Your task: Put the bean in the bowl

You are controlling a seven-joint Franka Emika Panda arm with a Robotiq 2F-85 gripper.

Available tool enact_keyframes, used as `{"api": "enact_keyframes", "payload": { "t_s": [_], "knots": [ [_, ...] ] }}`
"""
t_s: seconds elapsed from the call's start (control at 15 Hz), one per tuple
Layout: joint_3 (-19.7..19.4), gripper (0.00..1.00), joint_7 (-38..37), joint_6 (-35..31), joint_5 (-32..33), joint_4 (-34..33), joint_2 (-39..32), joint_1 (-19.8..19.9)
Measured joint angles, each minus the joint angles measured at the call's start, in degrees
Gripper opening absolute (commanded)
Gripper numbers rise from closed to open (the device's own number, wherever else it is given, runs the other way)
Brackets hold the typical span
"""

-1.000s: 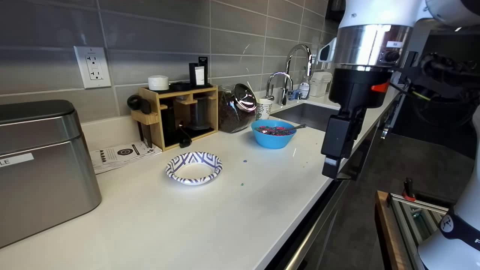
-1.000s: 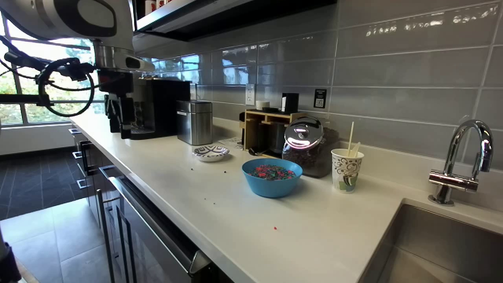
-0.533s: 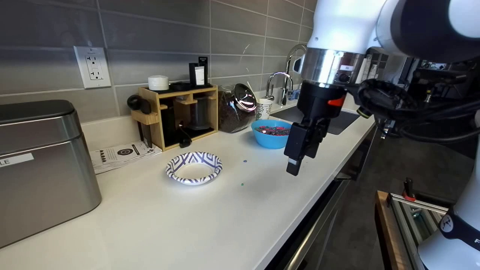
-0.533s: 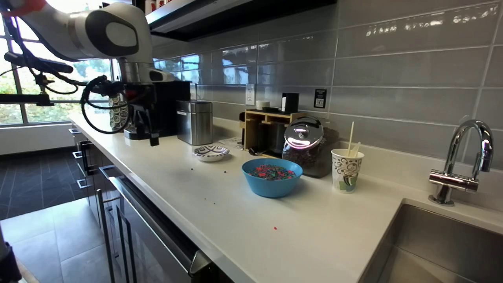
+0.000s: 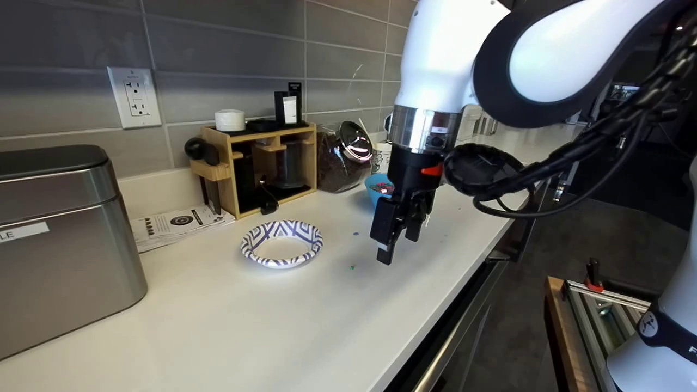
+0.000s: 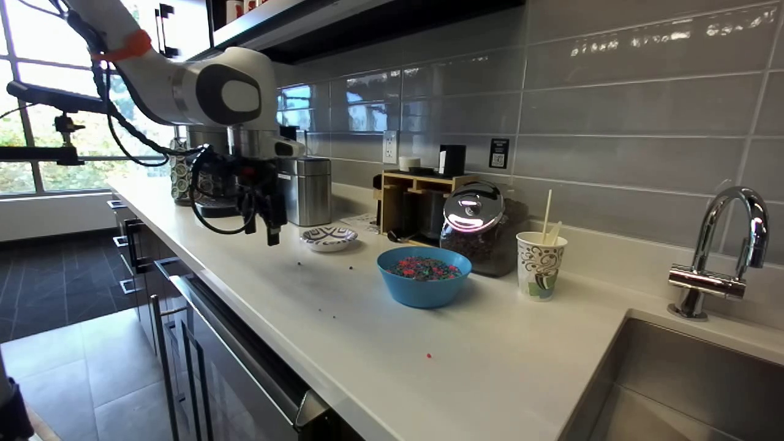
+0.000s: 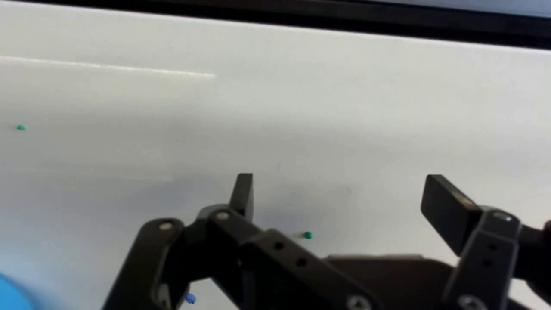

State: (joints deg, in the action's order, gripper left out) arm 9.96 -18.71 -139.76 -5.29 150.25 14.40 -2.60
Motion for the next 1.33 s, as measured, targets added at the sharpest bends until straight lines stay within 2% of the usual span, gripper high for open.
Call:
{"api": "enact_keyframes", "payload": {
  "t_s": [0.67, 0.87, 0.93, 1.0, 1.13, 1.2, 1.27, 1.33],
  "knots": [
    [-2.33, 0.98, 1.1, -0.85, 2.11, -8.37, -12.04, 0.21],
    [-2.74, 0.91, 1.65, -1.08, 2.11, -9.35, -13.94, 0.2],
    [-2.82, 0.79, 1.78, -1.41, 2.11, -9.5, -14.43, 0.18],
    [-2.87, 0.81, 1.82, -1.91, 2.11, -9.54, -14.86, 0.16],
    [-3.01, 0.68, 1.85, -3.13, 2.16, -9.55, -15.65, 0.03],
    [-3.05, 0.64, 1.86, -3.69, 2.22, -9.55, -15.96, 0.01],
    [-3.08, 0.64, 1.86, -4.3, 2.27, -9.55, -16.26, 0.0],
    [-3.11, 0.57, 1.86, -4.83, 2.41, -9.55, -16.49, -0.01]
  ]
}}
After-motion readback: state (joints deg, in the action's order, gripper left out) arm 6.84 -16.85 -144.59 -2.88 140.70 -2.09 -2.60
